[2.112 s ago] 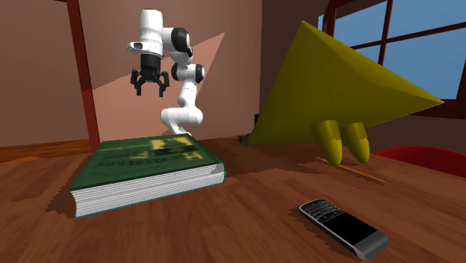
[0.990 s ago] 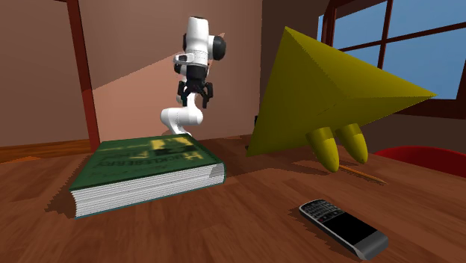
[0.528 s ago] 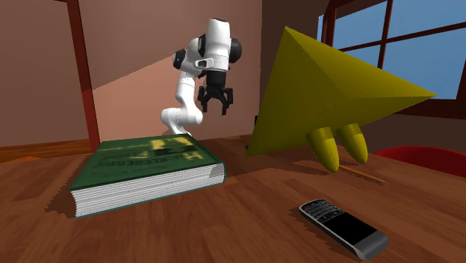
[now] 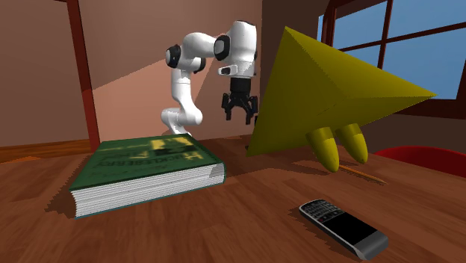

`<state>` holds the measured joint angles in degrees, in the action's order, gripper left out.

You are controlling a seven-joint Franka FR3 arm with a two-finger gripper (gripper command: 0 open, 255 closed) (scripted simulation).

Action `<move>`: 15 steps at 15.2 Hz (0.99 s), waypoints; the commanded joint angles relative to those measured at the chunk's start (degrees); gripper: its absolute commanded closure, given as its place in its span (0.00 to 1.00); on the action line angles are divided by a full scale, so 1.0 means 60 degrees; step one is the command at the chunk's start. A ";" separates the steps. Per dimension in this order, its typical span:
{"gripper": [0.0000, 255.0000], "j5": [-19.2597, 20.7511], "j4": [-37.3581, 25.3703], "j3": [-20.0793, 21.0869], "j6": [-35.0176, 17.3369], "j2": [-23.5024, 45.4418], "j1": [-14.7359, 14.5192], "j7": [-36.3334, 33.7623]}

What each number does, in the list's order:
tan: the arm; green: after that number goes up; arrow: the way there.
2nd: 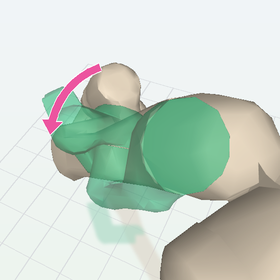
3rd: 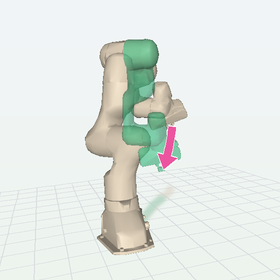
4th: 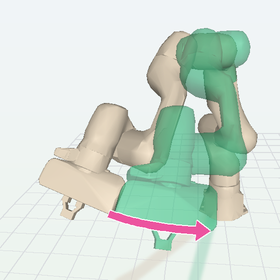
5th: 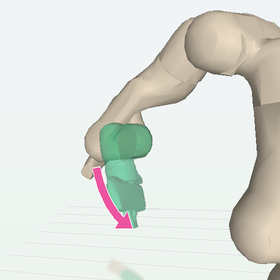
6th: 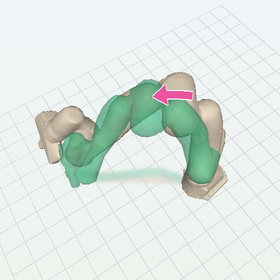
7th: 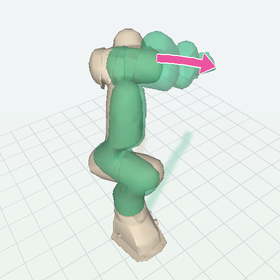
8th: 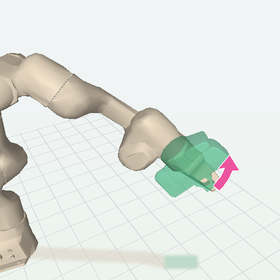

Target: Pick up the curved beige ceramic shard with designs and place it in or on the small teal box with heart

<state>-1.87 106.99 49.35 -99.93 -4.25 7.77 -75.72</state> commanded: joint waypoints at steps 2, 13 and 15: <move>0.00 0.1153 -0.1120 0.0508 0.0125 0.1742 -0.0306 -0.1806; 0.00 0.1738 -0.0763 0.0410 -0.0705 0.2570 -0.0668 -0.2567; 0.00 0.1735 -0.0763 0.0399 -0.0705 0.2568 -0.0677 -0.2565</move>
<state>9.00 101.25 51.91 -99.19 9.76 3.50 -91.41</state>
